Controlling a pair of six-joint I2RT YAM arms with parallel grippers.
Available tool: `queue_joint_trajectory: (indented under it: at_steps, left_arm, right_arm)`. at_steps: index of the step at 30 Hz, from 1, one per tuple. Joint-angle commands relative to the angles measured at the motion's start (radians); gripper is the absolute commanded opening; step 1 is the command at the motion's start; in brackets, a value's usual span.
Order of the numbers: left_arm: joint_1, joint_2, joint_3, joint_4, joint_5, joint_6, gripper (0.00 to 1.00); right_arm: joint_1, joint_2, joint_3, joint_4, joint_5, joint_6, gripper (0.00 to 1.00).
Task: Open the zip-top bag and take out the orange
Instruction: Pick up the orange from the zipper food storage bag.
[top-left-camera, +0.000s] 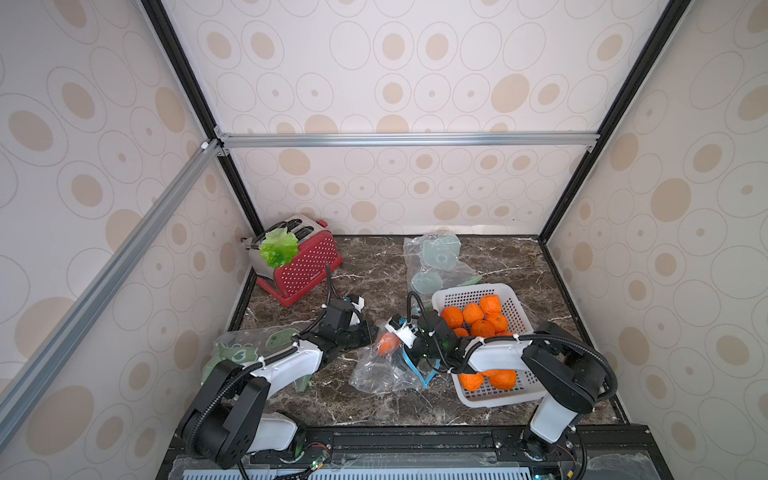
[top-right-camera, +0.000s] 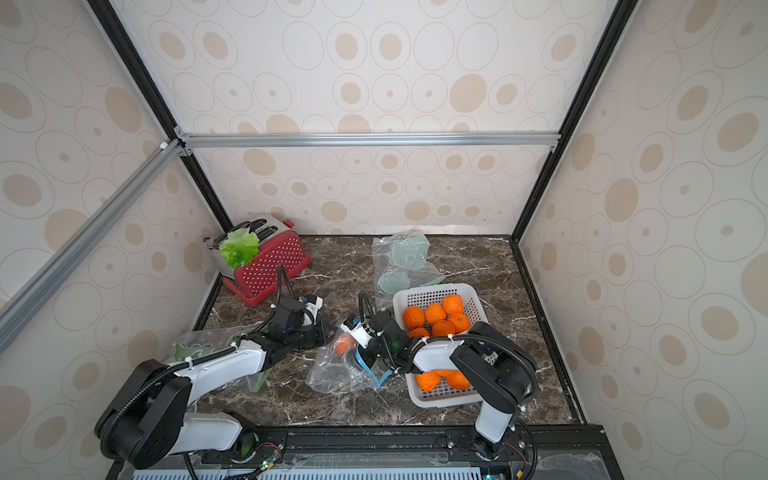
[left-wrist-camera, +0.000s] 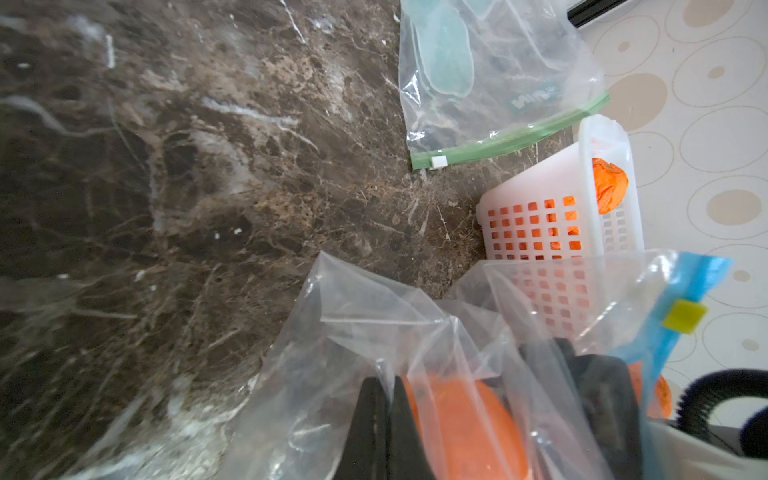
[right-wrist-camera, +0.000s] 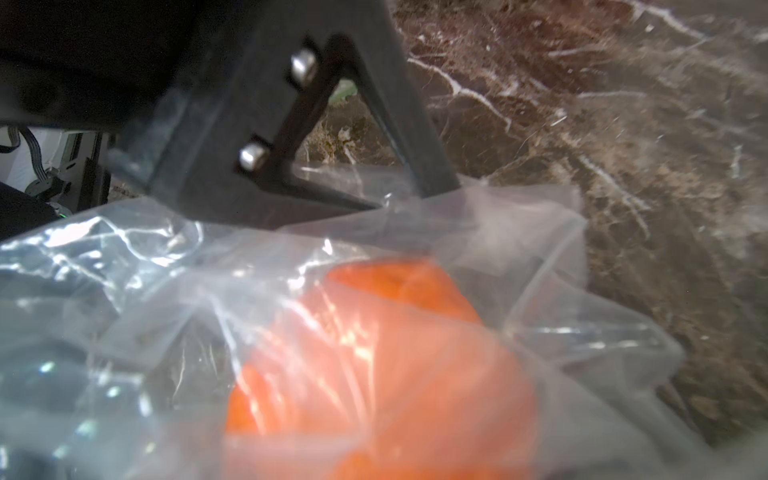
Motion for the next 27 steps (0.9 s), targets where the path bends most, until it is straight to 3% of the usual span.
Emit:
queue_joint_trajectory:
  at_steps: [1, 14, 22, 27]
  left_arm:
    - [0.033, -0.035, 0.010, -0.105, -0.074, 0.011, 0.00]
    - [0.082, -0.163, 0.023, -0.295, -0.301, 0.076, 0.00]
    - [0.084, -0.194, 0.043, -0.351, -0.393, 0.101, 0.00]
    - [0.088, -0.206, 0.057, -0.375, -0.430, 0.113, 0.00]
  right_arm:
    - [-0.007, -0.069, -0.018, -0.021, 0.056, -0.092, 0.70]
    - [-0.008, -0.143, 0.005, -0.191, 0.194, -0.228, 0.76]
    - [-0.007, -0.204, 0.004, -0.249, 0.075, -0.258, 0.75]
    - [-0.007, -0.260, 0.000, -0.310, 0.108, -0.261, 0.75]
